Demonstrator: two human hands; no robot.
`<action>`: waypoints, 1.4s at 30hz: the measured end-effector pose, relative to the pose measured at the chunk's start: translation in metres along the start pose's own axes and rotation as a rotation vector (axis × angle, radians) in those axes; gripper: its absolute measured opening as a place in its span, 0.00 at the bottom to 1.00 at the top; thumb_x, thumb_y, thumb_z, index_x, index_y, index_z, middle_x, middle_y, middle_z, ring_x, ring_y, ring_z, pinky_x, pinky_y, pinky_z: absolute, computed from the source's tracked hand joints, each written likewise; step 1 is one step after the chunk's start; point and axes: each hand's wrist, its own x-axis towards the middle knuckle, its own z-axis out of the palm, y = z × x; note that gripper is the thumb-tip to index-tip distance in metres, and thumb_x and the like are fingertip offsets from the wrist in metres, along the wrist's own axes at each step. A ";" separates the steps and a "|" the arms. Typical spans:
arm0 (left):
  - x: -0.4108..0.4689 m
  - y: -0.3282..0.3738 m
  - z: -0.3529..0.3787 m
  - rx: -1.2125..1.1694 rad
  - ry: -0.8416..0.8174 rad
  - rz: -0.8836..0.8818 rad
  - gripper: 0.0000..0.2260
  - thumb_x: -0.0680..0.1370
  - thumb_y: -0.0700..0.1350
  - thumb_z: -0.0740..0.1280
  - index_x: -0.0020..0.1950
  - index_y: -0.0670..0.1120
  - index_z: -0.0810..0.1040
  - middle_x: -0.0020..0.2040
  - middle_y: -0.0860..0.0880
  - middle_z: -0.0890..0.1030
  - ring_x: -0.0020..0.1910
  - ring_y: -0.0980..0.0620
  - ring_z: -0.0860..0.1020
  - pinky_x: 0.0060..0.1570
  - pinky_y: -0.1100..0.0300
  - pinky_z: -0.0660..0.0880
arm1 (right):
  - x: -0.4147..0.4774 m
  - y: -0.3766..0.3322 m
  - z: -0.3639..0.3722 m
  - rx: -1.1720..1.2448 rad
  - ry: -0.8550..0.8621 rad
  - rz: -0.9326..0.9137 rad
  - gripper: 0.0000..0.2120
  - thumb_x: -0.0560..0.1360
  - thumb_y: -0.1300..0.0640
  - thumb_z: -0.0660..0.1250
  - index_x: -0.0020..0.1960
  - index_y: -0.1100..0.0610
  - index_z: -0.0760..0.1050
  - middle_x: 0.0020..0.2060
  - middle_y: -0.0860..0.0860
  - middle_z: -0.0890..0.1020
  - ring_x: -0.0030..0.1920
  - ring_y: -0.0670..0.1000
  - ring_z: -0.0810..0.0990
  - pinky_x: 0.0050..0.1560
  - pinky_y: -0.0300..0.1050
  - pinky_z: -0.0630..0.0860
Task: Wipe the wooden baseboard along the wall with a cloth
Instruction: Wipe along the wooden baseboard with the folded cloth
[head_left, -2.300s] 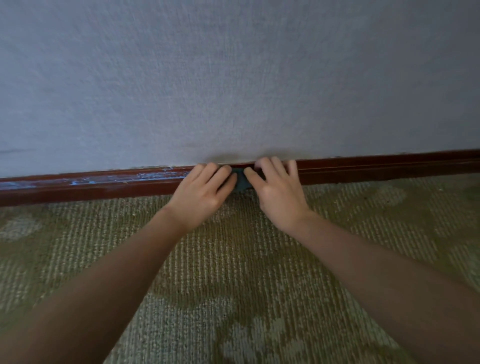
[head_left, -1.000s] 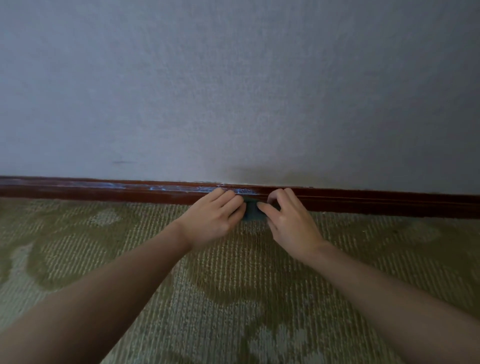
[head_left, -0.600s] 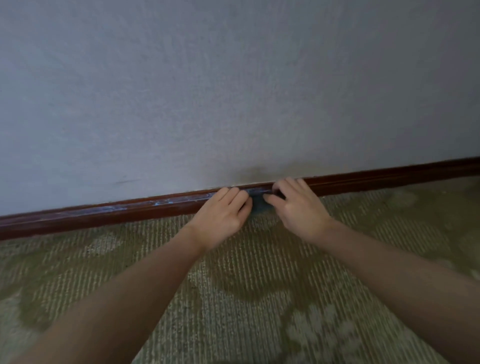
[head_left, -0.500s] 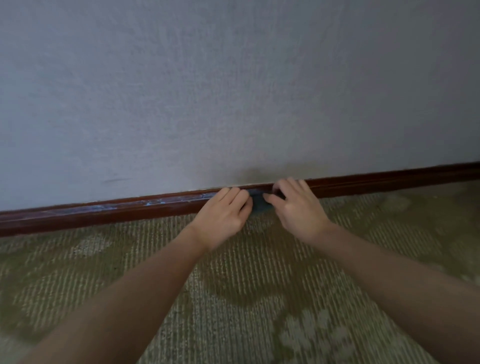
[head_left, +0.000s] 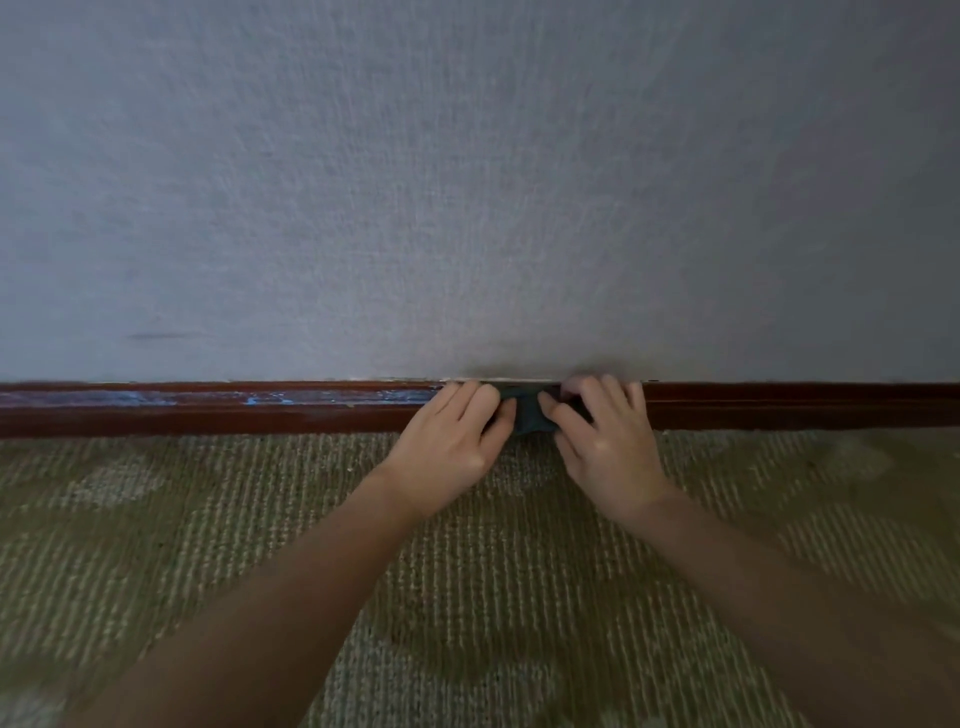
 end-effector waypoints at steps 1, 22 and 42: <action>-0.001 0.000 0.001 0.002 0.009 -0.015 0.12 0.74 0.34 0.59 0.48 0.34 0.82 0.34 0.42 0.77 0.36 0.45 0.73 0.37 0.55 0.70 | -0.001 0.000 0.002 0.007 0.003 0.001 0.13 0.63 0.70 0.74 0.47 0.65 0.80 0.40 0.61 0.79 0.43 0.56 0.68 0.41 0.49 0.63; -0.004 0.015 0.001 0.061 -0.012 -0.096 0.14 0.74 0.36 0.58 0.51 0.37 0.82 0.46 0.42 0.82 0.43 0.45 0.67 0.40 0.54 0.63 | -0.002 -0.006 -0.006 -0.114 -0.089 0.016 0.19 0.62 0.69 0.74 0.52 0.64 0.79 0.45 0.60 0.80 0.43 0.59 0.79 0.44 0.51 0.61; -0.005 0.013 -0.003 0.065 -0.030 -0.108 0.14 0.73 0.37 0.58 0.50 0.38 0.82 0.44 0.44 0.82 0.41 0.45 0.75 0.41 0.54 0.68 | -0.004 -0.017 -0.002 -0.113 -0.081 0.126 0.22 0.58 0.72 0.74 0.52 0.63 0.80 0.46 0.61 0.79 0.46 0.60 0.79 0.46 0.52 0.64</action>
